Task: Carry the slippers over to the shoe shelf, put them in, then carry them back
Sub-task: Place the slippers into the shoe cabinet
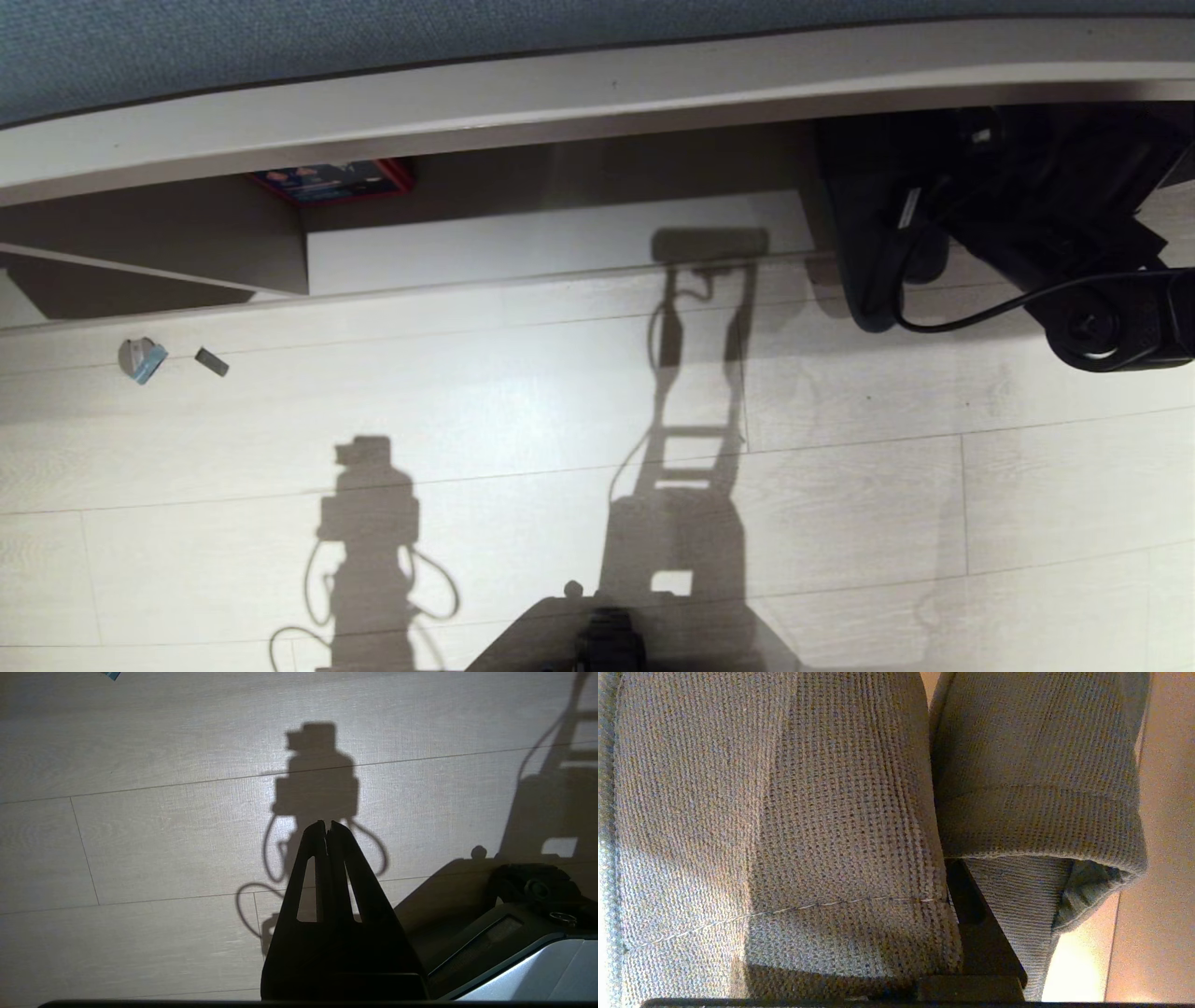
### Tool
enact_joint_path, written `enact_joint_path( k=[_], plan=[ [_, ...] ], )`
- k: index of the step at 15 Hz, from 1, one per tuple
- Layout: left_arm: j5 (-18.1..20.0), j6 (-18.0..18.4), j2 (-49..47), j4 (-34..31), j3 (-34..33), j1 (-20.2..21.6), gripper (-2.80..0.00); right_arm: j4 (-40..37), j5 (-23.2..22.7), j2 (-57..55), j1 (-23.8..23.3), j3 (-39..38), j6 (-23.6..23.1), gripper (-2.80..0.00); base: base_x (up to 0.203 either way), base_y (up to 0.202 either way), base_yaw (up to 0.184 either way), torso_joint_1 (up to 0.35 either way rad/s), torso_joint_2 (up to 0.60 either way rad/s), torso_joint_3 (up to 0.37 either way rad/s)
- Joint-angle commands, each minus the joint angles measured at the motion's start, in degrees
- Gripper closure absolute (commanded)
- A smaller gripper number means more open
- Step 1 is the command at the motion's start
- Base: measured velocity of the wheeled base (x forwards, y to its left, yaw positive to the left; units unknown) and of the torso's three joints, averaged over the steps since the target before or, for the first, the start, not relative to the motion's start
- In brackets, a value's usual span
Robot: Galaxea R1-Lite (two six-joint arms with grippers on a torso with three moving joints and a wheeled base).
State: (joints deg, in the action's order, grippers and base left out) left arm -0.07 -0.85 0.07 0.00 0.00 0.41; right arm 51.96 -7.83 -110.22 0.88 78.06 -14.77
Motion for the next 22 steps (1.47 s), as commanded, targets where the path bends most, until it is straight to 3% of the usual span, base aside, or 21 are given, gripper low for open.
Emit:
enact_joint_path(
  k=[1,9,15,16,22],
  plan=[
    [-0.01,-0.03,-0.07,0.00,0.00,0.02,0.00,0.31,0.00,-2.36,0.00,3.66,-0.09,0.00,0.000,0.000,0.000,0.000,0.00,0.000],
    [-0.01,0.15,-0.07,0.00,0.00,0.02,0.00,0.03,2.14,-5.05,-0.21,16.01,1.93,0.00,0.000,0.000,0.000,0.000,0.00,0.000],
    [-0.10,0.33,-0.07,0.00,0.00,0.03,0.00,0.43,2.20,-7.37,-0.26,17.11,2.00,0.00,0.000,0.000,0.000,0.000,0.00,0.000],
    [-0.10,0.33,-0.07,0.00,0.00,0.02,0.00,0.43,2.24,-8.00,-0.26,17.74,2.00,-2.80,0.000,0.000,0.000,0.000,0.00,0.000],
    [-0.10,0.15,-0.07,0.00,0.00,0.02,0.00,0.43,2.38,-11.41,-0.26,19.31,1.50,-2.80,0.000,0.000,0.000,0.000,0.00,0.000]
  ],
)
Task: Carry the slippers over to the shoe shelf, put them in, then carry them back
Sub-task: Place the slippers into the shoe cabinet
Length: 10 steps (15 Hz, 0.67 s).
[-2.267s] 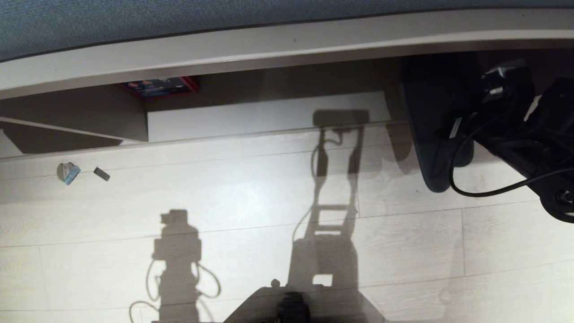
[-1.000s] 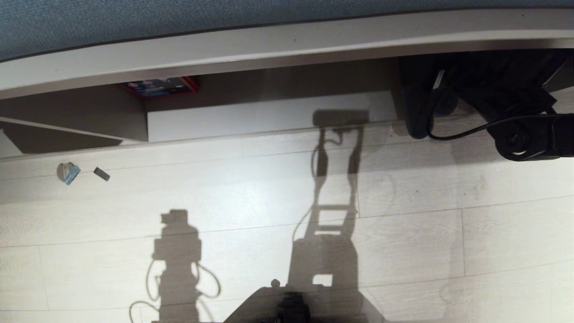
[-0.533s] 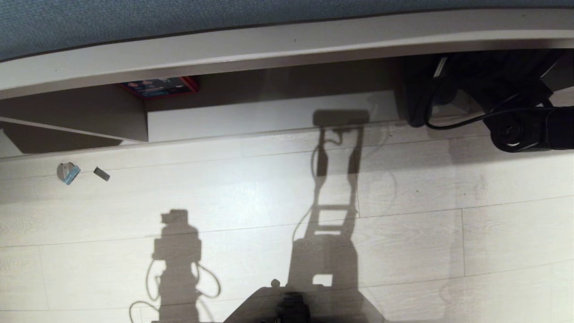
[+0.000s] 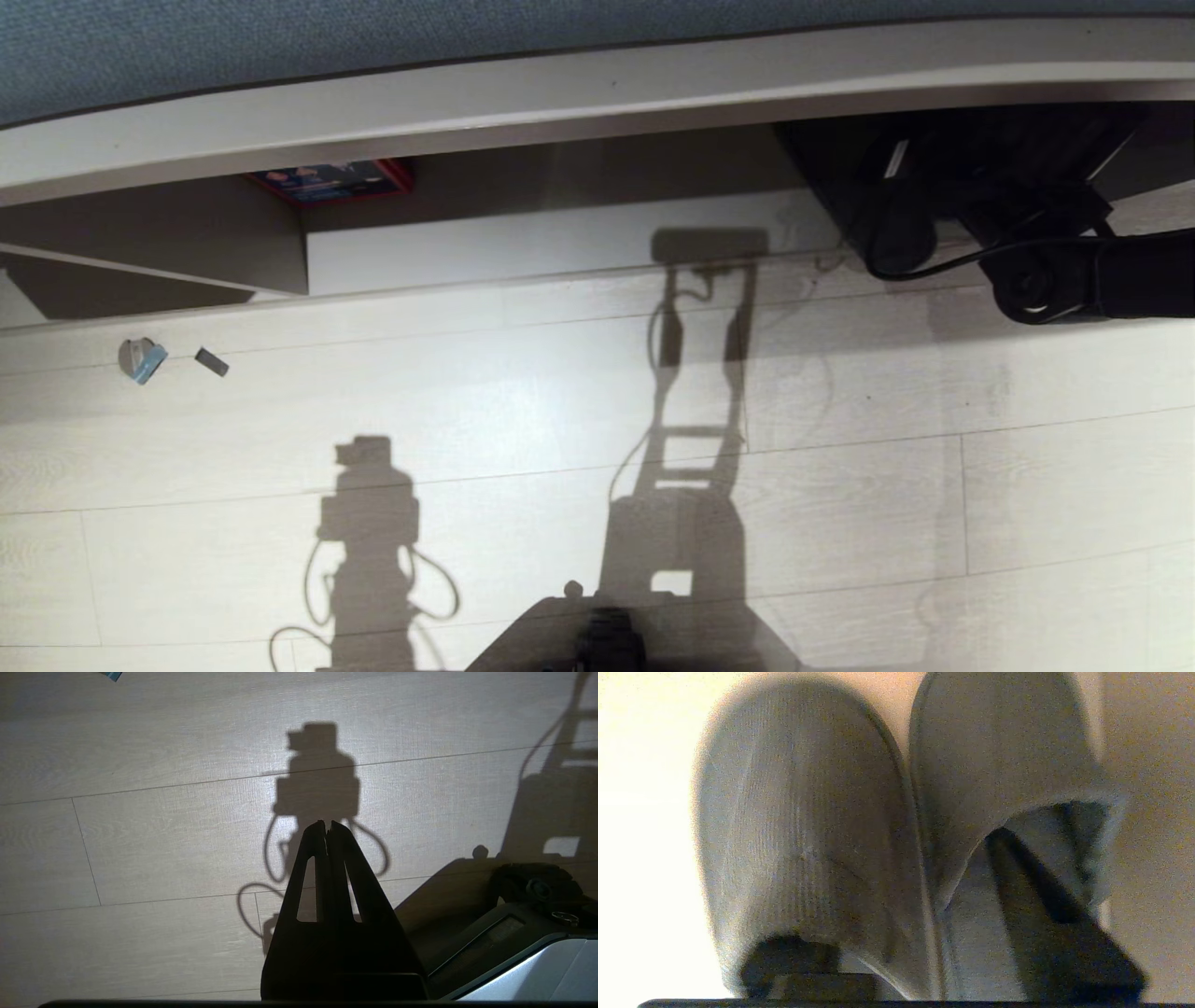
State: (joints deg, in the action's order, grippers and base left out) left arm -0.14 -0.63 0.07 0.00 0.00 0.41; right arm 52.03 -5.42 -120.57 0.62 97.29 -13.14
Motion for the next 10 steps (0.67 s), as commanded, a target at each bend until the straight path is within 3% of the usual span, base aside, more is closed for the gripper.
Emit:
enact_joint_path(
  k=[1,10],
  plan=[
    [-0.04,-0.07,-0.07,0.00,0.00,0.02,0.00,0.29,-0.02,-1.07,0.07,-0.16,-0.20,-2.80,0.000,0.000,0.000,0.000,0.00,0.000],
    [-0.04,-0.16,-0.07,0.00,0.00,0.02,0.00,-1.48,-0.11,3.70,0.17,-8.72,-2.57,-2.80,0.000,0.000,0.000,0.000,0.00,0.000]
  ],
)
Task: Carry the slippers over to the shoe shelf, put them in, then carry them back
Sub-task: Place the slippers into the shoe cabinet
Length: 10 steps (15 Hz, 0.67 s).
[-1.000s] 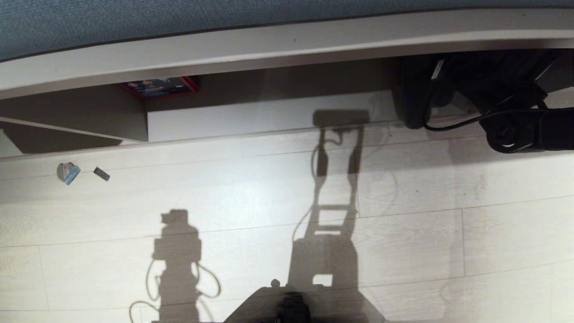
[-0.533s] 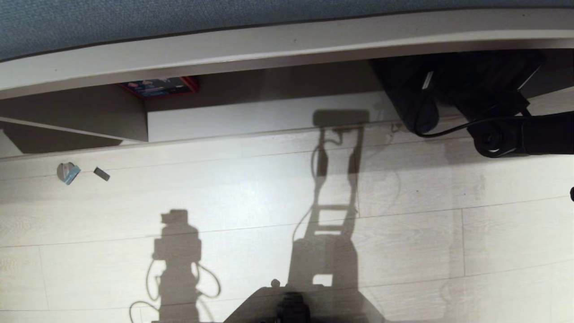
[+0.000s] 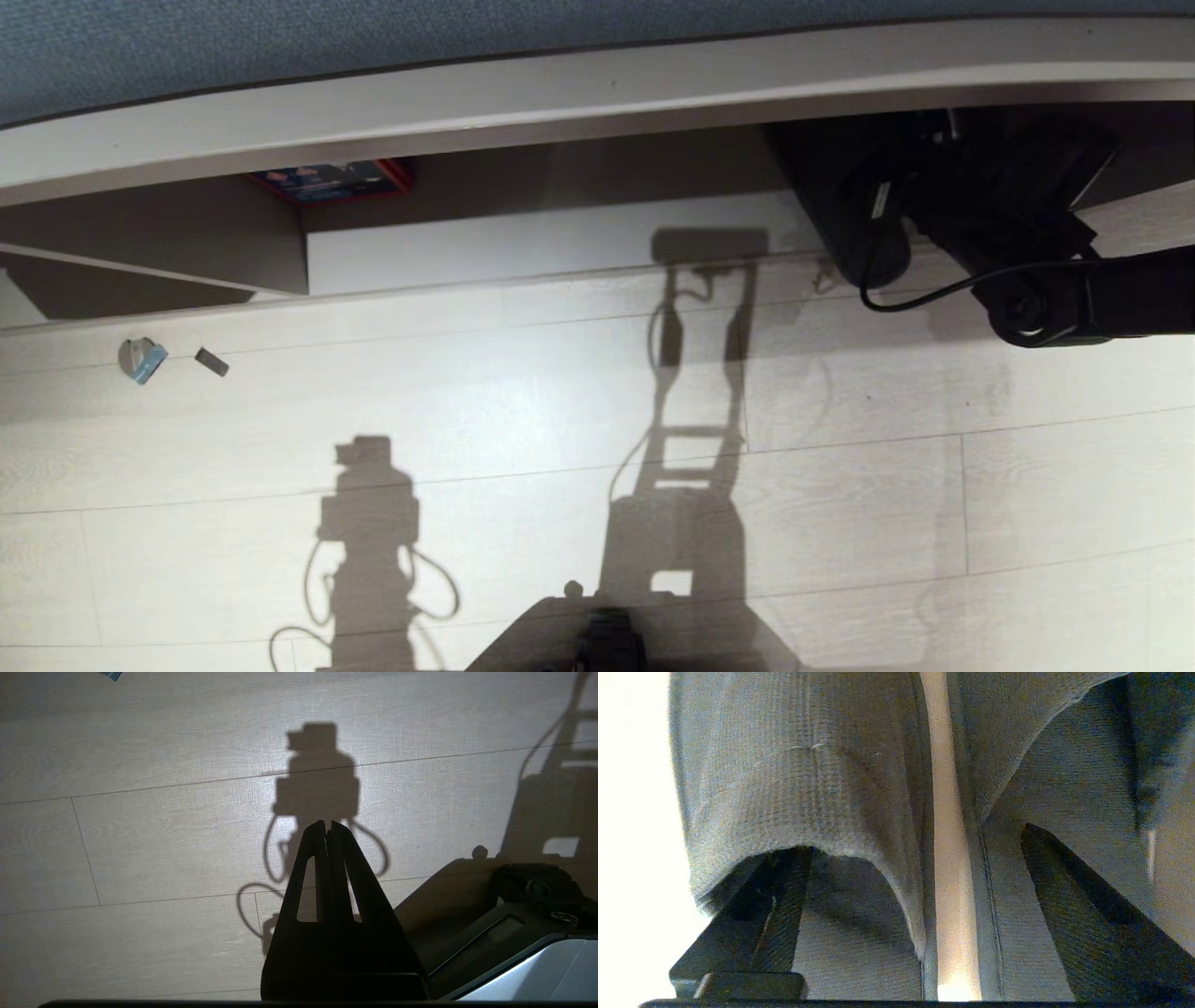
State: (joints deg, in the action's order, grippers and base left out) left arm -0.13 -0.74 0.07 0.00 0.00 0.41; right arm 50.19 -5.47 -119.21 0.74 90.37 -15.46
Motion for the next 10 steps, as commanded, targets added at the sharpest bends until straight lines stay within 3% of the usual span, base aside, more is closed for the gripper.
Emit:
enact_joint_path(
  k=[1,6,10],
  plan=[
    [-0.04,0.04,-0.07,0.00,0.00,0.02,0.00,0.51,-0.08,3.53,0.05,-3.43,-0.52,-2.80,0.000,0.000,0.000,0.000,0.00,0.000],
    [-0.04,0.13,-0.07,0.00,0.00,0.02,0.00,2.47,-0.50,10.13,0.05,-10.43,-2.27,-2.80,0.000,0.000,0.000,0.000,0.00,0.000],
    [-0.04,0.04,-0.07,0.00,0.00,0.02,0.00,-0.39,-0.56,15.64,0.05,-19.05,-2.73,-2.80,0.000,0.000,0.000,0.000,0.00,0.000]
  ],
)
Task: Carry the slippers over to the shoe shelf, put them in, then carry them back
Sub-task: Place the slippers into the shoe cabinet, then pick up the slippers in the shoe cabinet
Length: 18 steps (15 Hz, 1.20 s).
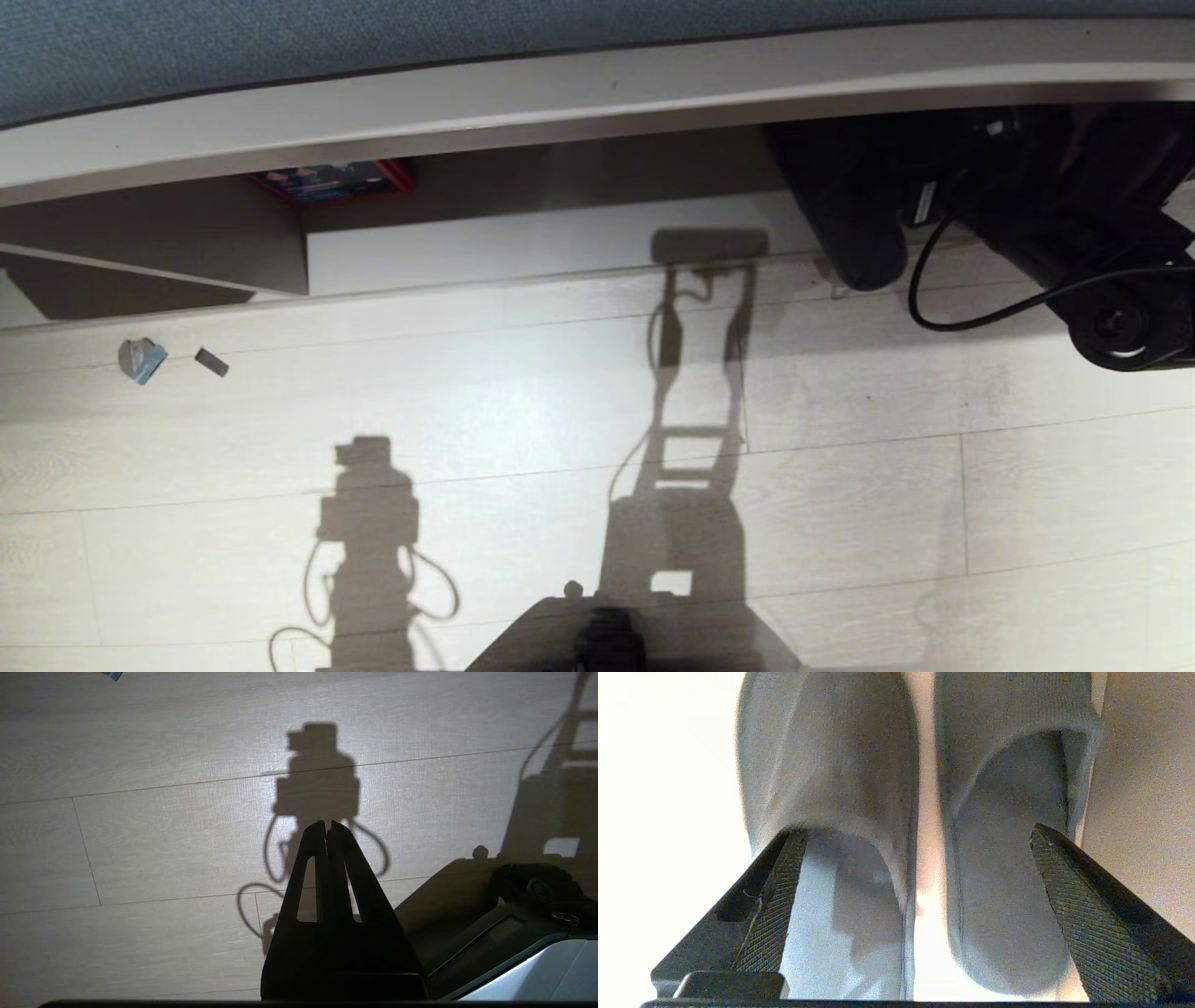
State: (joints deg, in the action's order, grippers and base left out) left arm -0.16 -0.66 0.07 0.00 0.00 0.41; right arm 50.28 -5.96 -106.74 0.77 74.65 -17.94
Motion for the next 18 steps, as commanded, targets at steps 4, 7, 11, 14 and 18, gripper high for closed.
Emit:
enact_joint_path(
  k=[4,7,11,14,18],
  plan=[
    [-0.02,0.04,-0.07,0.00,0.00,0.02,0.00,0.03,-2.26,6.91,0.01,-14.51,-0.78,-2.80,0.000,0.000,0.000,0.000,0.00,0.000],
    [-0.02,0.04,-0.07,0.00,0.00,0.02,0.00,0.24,-4.47,10.53,0.05,-20.82,-1.02,-2.80,0.000,0.000,0.000,0.000,0.00,0.000],
    [-0.02,0.04,-0.07,0.00,0.00,0.02,0.00,0.30,-7.98,18.87,1.10,-27.66,1.14,-2.25,0.000,0.000,0.000,0.000,0.00,0.000],
    [-0.02,0.04,-0.07,0.00,0.00,0.02,0.00,-2.30,-9.51,26.95,1.18,-33.59,1.25,0.00,0.000,0.000,0.000,0.000,0.00,0.000],
    [-0.01,-0.13,-0.07,0.00,0.00,0.02,0.00,-11.25,-9.64,41.26,1.10,-41.32,1.35,0.00,0.000,0.000,0.000,0.000,0.00,0.000]
  ],
)
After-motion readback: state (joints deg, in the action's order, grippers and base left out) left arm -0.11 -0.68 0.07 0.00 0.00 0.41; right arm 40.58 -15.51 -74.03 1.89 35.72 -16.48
